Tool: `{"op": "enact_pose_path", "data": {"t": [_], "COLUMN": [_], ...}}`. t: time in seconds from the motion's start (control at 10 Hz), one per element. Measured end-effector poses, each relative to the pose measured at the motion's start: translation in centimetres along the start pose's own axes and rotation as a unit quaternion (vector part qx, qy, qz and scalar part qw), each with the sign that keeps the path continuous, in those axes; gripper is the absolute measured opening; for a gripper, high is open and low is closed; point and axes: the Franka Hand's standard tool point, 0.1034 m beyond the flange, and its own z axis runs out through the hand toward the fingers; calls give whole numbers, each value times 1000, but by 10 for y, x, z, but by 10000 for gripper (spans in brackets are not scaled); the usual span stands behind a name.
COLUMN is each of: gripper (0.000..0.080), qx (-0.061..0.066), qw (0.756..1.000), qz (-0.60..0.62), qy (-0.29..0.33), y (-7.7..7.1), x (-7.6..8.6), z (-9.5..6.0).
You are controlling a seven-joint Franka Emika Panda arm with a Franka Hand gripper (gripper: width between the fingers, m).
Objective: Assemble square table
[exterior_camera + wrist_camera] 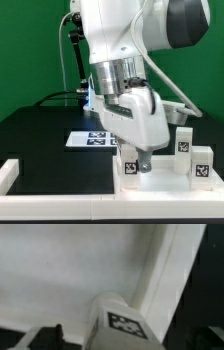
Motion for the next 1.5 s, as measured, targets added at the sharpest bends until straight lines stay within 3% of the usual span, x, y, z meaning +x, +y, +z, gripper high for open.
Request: {"op": "enact_pose_path", "data": {"t": [0.1, 0.4, 0.5, 0.6, 0.7, 0.8, 0.9, 1.0, 1.1, 1.2, 1.5], "gripper": [637, 646, 649, 649, 649, 649, 552, 552, 348, 288, 288], "qx": [-3, -10, -25, -43, -45, -45, -45, -45, -44, -44, -33], "qw": [997, 981, 957, 908, 890, 898, 899, 907, 919, 928, 983], "qz": [-82, -193, -289, -415, -453, -437, -435, -418, -392, -368, -177], "qy": [3, 5, 13, 25, 28, 28, 28, 29, 30, 31, 42], "y": [1, 3, 3, -1, -4, -2, -2, -2, -2, -2, -1], "x": [1, 2, 1, -2, -3, -1, -1, -2, -1, -1, 0], "z": [-1, 0, 0, -1, -1, 0, 0, 0, 0, 0, 1]}}
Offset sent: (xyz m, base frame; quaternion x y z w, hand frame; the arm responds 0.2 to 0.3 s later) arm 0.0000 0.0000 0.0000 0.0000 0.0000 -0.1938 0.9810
